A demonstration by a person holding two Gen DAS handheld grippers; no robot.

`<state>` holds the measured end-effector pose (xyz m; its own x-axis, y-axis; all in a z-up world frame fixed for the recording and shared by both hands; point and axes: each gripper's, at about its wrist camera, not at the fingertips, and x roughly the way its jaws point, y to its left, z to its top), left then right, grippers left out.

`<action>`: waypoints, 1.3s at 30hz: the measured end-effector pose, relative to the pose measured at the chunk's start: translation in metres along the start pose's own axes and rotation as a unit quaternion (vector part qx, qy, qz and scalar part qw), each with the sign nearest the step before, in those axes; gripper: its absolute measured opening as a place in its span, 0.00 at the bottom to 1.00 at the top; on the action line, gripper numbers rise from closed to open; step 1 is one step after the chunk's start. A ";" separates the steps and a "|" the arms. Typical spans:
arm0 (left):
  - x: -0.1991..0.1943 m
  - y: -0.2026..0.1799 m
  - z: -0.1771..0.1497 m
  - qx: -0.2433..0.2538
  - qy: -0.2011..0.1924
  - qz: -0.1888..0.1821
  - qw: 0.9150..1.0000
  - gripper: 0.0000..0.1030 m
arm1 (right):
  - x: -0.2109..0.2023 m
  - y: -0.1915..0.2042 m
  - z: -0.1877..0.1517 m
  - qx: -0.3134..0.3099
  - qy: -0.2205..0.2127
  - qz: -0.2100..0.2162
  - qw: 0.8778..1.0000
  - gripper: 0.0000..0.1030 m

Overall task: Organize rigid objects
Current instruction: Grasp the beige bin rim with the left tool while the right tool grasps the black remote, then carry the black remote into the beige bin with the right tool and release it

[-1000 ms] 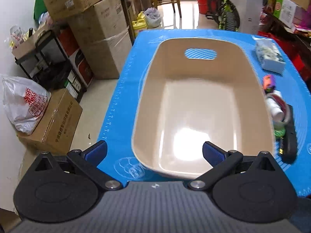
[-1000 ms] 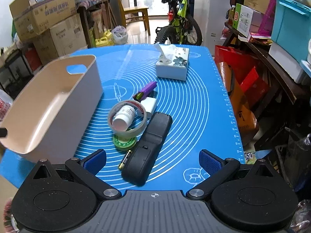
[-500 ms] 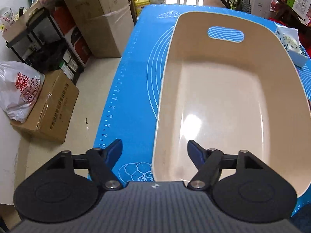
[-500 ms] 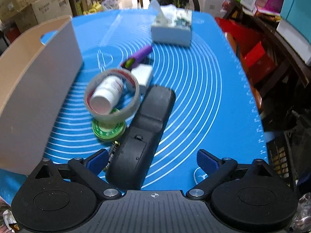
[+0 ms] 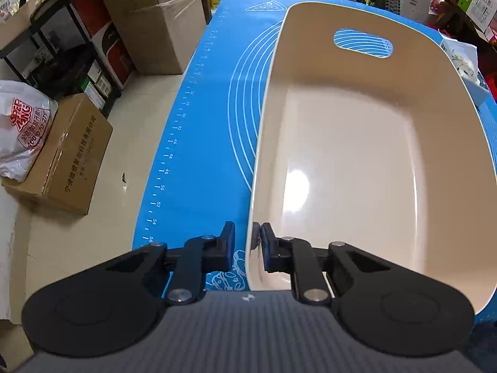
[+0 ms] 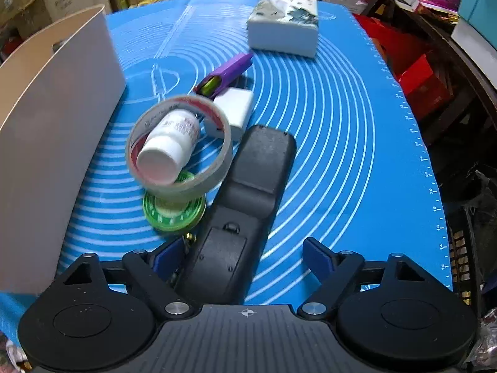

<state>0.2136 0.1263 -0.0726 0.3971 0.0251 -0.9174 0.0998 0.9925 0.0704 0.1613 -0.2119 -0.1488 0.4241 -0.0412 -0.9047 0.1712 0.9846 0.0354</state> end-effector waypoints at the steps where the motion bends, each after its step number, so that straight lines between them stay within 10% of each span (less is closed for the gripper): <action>1: 0.001 -0.001 0.000 0.001 0.001 0.001 1.000 0.19 | 0.000 -0.001 0.001 0.006 -0.003 0.001 1.000 0.80; 15: 0.008 0.000 0.005 -0.005 0.008 -0.013 1.000 0.09 | 0.013 0.007 0.007 0.000 -0.017 -0.020 1.000 0.75; 22: 0.009 0.001 0.005 -0.008 0.008 -0.017 1.000 0.09 | 0.007 0.012 0.007 0.001 -0.018 -0.014 1.000 0.55; 39: 0.009 0.000 0.004 -0.006 0.007 -0.018 1.000 0.09 | -0.021 -0.021 -0.004 0.085 -0.070 0.055 0.992 0.51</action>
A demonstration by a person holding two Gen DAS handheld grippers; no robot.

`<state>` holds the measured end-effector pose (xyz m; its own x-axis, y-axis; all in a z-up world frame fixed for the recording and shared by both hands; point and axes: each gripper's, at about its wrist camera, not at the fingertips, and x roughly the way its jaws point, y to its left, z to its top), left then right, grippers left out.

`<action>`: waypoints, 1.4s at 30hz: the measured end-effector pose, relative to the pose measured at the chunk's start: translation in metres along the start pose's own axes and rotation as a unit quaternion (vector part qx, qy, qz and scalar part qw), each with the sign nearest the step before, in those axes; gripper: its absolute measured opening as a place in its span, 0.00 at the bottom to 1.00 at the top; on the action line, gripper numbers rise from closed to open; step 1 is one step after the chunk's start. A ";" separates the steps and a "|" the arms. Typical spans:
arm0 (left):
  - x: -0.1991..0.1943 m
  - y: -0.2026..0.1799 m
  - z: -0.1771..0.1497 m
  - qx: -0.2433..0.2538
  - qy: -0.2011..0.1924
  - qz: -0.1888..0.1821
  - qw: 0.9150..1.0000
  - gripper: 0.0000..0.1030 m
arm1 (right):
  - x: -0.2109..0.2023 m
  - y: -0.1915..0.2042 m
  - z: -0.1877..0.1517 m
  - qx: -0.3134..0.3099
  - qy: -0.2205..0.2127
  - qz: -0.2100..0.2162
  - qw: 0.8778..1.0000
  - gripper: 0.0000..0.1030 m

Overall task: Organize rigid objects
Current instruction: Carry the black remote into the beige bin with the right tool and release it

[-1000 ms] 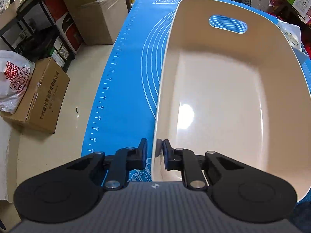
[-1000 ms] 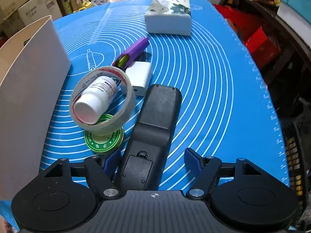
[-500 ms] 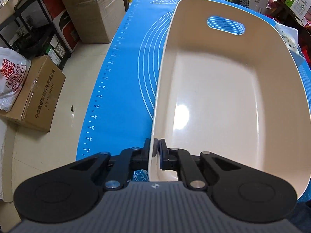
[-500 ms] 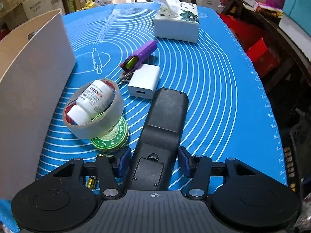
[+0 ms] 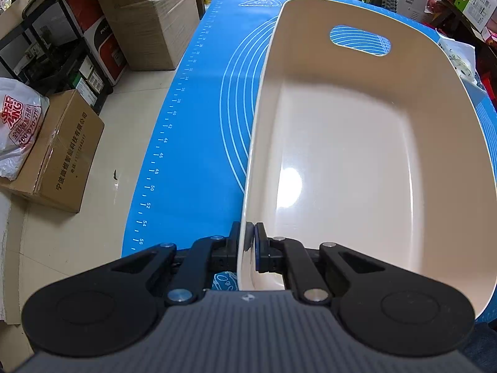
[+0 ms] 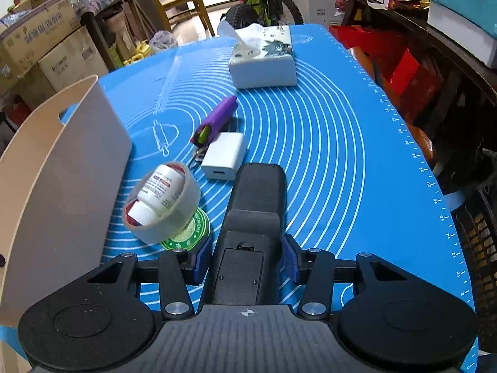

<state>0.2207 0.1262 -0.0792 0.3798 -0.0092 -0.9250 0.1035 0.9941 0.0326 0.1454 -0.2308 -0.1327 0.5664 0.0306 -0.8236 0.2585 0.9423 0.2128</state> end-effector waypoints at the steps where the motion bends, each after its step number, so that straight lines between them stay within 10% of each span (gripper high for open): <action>1: 0.000 0.000 0.000 0.000 0.000 0.000 1.000 0.09 | 0.000 -0.001 0.000 0.002 0.000 0.000 1.000 0.51; 19: 0.000 0.001 0.000 -0.002 0.000 -0.002 1.000 0.09 | -0.047 0.000 0.020 0.022 -0.067 0.025 0.997 0.51; 42: 0.001 0.002 0.001 0.002 0.003 -0.005 1.000 0.08 | -0.027 0.196 0.042 -0.170 -0.053 0.143 0.974 0.51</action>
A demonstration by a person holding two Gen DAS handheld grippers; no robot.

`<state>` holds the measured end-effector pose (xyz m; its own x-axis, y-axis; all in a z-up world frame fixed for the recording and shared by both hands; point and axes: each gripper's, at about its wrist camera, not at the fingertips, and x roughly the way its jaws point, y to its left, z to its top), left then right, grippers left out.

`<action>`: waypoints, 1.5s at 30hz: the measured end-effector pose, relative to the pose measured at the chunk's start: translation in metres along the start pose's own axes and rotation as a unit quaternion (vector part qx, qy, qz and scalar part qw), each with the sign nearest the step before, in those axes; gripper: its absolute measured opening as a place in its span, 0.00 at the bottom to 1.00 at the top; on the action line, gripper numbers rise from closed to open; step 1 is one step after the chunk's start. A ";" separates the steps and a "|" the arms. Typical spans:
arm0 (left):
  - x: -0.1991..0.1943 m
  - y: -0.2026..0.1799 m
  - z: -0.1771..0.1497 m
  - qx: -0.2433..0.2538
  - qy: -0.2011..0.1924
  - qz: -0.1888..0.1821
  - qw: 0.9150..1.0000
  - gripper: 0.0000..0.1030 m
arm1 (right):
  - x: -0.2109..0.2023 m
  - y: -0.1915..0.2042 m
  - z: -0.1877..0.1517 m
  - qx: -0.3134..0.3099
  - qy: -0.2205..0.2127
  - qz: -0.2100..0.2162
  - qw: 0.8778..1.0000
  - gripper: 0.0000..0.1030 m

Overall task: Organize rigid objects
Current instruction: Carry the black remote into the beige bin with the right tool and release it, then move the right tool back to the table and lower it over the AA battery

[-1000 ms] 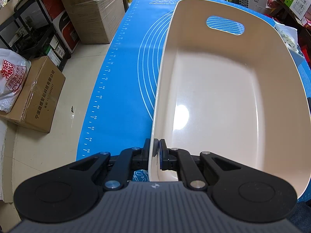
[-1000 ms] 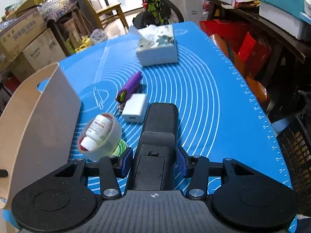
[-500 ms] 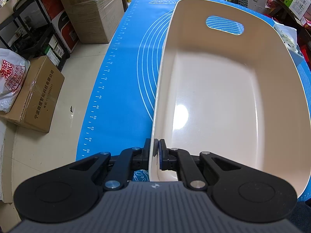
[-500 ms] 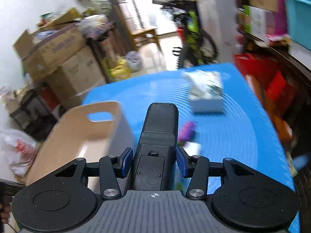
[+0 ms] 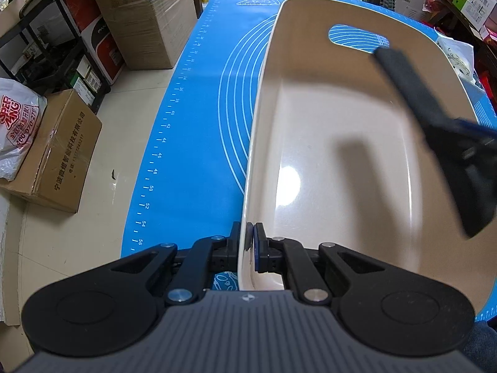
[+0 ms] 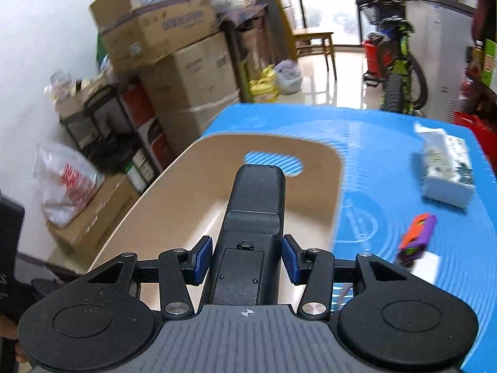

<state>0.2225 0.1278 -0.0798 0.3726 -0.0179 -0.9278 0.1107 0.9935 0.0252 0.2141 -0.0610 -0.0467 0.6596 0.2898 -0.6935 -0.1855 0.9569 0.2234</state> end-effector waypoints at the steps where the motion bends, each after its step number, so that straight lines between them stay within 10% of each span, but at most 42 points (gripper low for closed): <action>1: 0.000 0.000 0.000 -0.001 0.000 0.000 1.000 0.08 | 0.005 0.006 -0.001 -0.008 0.007 0.000 1.000 0.51; 21: 0.001 -0.002 0.000 -0.002 0.002 0.005 1.000 0.08 | 0.062 0.041 -0.027 -0.064 0.161 -0.016 0.985 0.50; 33: 0.001 0.001 0.001 0.001 0.005 0.001 1.000 0.08 | 0.015 0.023 -0.008 -0.019 0.080 0.028 0.996 0.78; 45: 0.001 -0.002 0.002 0.006 0.006 0.006 1.000 0.08 | -0.059 -0.046 0.003 0.037 -0.027 -0.019 0.999 0.82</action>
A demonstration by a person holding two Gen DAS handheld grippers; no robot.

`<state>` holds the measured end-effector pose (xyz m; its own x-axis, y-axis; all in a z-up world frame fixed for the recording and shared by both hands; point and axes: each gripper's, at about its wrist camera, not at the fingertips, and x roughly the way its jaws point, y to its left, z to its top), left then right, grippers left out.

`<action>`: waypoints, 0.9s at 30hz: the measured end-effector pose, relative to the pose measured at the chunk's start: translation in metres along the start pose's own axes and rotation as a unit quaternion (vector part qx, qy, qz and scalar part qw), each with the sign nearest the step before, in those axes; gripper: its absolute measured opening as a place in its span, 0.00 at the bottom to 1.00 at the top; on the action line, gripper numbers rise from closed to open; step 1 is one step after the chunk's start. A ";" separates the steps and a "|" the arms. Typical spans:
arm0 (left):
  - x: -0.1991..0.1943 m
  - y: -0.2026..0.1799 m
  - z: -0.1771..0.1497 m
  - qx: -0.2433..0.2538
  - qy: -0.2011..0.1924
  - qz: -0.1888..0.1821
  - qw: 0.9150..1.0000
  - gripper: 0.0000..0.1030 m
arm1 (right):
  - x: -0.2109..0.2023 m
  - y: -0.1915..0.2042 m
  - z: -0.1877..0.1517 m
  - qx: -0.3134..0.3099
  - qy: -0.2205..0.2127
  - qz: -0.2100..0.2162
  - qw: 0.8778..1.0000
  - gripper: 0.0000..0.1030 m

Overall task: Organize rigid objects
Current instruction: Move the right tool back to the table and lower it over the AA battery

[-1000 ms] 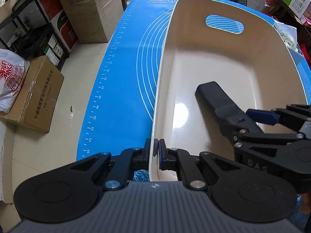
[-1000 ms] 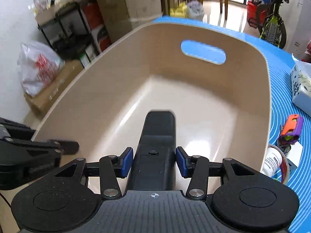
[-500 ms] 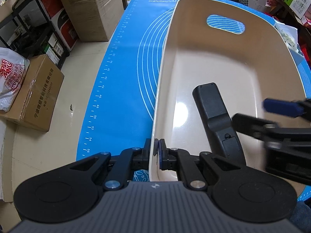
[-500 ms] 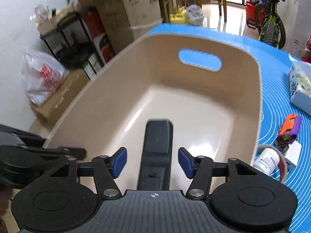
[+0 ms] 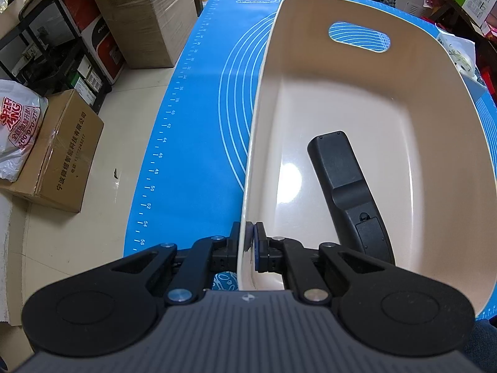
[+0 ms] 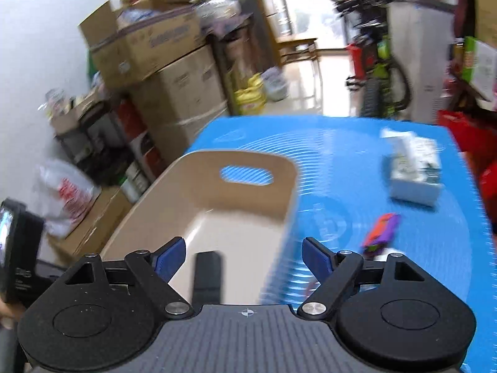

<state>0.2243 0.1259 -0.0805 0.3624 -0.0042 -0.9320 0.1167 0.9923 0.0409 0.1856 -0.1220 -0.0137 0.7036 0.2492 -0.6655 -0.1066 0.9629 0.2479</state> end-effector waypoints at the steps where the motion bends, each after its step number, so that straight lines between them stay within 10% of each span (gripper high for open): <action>1: 0.000 0.000 0.000 0.000 0.000 0.001 1.000 0.08 | -0.003 -0.010 -0.002 0.008 -0.003 -0.010 1.000 0.82; 13: -0.001 -0.002 0.001 0.003 0.001 0.003 1.000 0.08 | 0.014 -0.089 -0.072 0.052 0.063 -0.113 0.990 0.82; 27: 0.000 0.000 -0.001 0.000 0.001 0.000 1.000 0.09 | 0.039 -0.108 -0.114 0.077 0.117 -0.124 0.982 0.79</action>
<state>0.2235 0.1257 -0.0805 0.3613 -0.0035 -0.9324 0.1158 0.9924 0.0411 0.1446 -0.2047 -0.1473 0.5113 0.0430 -0.8583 0.1674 0.9746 0.1486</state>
